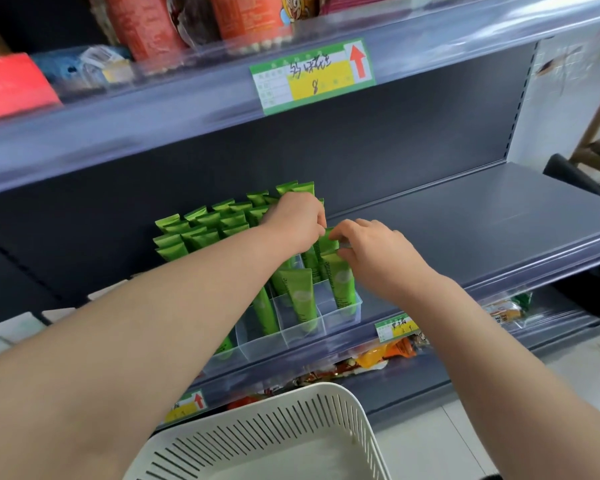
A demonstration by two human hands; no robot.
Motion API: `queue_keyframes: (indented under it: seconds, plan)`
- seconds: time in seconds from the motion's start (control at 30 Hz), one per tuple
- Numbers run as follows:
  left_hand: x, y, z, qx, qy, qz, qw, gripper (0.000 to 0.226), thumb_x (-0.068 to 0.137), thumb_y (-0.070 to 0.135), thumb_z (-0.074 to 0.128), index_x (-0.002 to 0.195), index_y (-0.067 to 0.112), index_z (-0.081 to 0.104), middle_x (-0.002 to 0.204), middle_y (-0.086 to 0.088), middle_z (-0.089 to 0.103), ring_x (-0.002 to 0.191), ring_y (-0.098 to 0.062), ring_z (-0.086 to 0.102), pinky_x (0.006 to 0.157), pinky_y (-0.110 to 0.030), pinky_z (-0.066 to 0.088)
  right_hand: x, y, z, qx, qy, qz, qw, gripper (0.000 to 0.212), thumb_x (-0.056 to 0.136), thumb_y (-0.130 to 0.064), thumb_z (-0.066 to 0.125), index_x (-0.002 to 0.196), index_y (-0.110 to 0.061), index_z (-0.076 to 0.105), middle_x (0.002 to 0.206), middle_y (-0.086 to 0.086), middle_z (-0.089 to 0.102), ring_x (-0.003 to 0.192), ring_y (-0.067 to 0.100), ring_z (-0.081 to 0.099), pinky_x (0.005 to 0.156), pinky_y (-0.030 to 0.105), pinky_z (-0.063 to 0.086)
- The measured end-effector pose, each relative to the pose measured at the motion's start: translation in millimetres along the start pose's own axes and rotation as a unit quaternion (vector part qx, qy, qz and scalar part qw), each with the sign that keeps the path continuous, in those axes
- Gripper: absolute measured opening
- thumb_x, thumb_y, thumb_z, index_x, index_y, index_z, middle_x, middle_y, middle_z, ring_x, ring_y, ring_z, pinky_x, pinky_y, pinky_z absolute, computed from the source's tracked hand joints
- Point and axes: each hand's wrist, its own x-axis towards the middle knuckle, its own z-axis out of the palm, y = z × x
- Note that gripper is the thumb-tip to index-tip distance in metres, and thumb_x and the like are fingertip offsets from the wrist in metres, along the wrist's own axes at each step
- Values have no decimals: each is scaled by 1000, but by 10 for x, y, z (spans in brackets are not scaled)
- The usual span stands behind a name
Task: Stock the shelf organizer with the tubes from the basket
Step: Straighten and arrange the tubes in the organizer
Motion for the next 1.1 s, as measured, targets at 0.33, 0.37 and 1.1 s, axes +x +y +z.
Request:
queue_keyframes:
  seconds: [0.33,0.37,1.1]
  plan:
    - [58,-66,-34,-61,26,-27,997,17,89,28,64,83,15,73,92,-2,71,89,-23,64,78,-34,52,-26,21,-173,-14,-30,0,999,34,96,-47,43,117,-25,58,116,1,57,114,24,50,87,39,42]
    - [84,-85,-64,-67,48,-32,996,12,88,26,65,85,17,74,94,-1,71,92,-23,64,79,-34,52,-16,37,-193,-12,-21,2,1000,32,97,-45,41,115,-25,59,115,1,57,113,25,50,86,39,43]
    - [223,-180,43,-38,55,-49,997,16,87,16,69,101,22,75,110,0,69,102,-24,63,87,-34,52,124,31,-304,-57,4,-38,998,37,94,-11,42,126,-27,53,117,0,58,111,24,51,77,35,38]
